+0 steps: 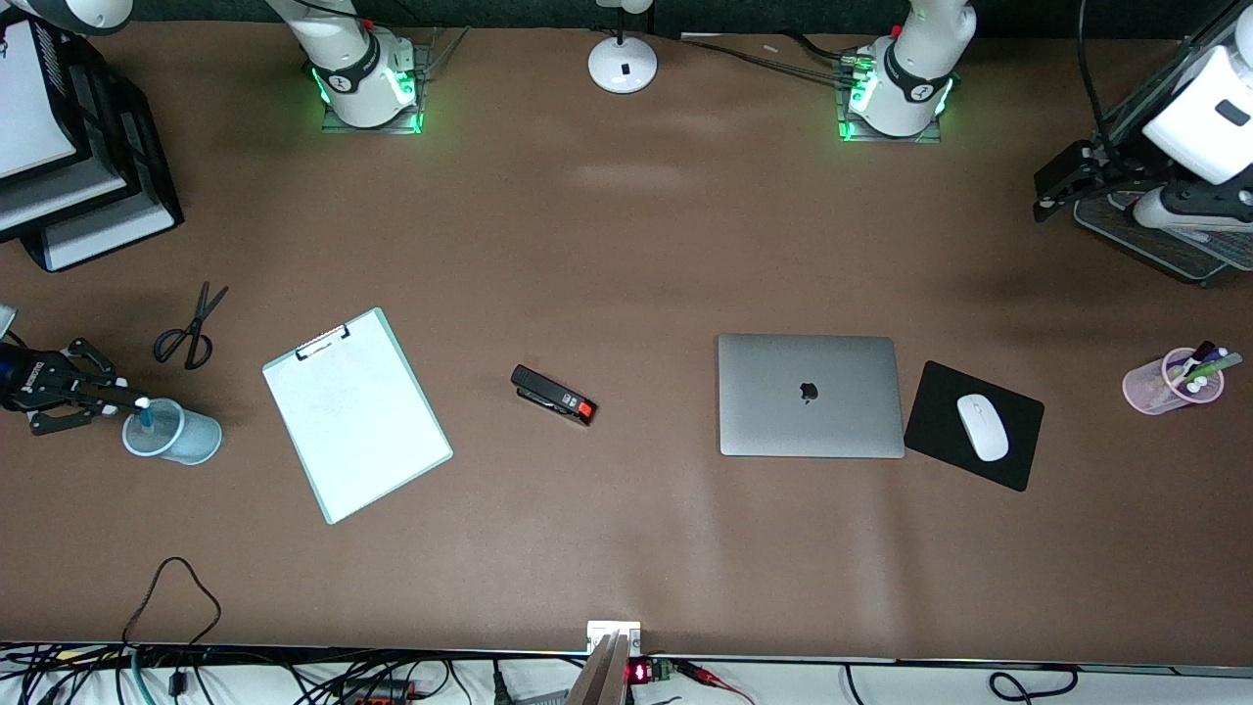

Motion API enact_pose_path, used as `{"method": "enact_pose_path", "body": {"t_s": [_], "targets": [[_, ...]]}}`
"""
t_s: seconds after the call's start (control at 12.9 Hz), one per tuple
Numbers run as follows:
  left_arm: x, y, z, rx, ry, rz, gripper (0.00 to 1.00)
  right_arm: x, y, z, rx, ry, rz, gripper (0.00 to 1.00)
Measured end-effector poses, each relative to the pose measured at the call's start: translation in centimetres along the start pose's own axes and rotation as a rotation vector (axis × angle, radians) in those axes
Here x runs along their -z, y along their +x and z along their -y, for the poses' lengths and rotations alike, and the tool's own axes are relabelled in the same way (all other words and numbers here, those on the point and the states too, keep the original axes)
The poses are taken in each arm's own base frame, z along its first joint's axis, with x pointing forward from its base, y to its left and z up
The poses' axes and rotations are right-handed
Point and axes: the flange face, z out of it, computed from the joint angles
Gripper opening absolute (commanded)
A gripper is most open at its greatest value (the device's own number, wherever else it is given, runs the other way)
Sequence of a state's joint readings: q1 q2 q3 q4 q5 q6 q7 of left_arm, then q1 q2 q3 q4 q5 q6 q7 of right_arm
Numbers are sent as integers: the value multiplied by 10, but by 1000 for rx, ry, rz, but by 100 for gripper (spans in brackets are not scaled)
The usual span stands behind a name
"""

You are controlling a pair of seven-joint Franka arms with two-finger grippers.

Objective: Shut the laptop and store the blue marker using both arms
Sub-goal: 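Carry the blue marker over the light-blue pen cup and lower it in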

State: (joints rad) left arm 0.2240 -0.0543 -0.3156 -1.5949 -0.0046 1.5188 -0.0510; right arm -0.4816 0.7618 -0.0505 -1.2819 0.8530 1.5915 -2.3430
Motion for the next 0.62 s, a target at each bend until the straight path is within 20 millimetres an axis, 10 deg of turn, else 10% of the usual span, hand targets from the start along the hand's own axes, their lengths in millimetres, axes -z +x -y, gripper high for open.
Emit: {"method": "enact_pose_path", "body": {"t_s": [0.62], "targets": [[3, -10, 7, 11, -1, -11, 100, -4, -38, 13, -53, -29, -37, 2]]}}
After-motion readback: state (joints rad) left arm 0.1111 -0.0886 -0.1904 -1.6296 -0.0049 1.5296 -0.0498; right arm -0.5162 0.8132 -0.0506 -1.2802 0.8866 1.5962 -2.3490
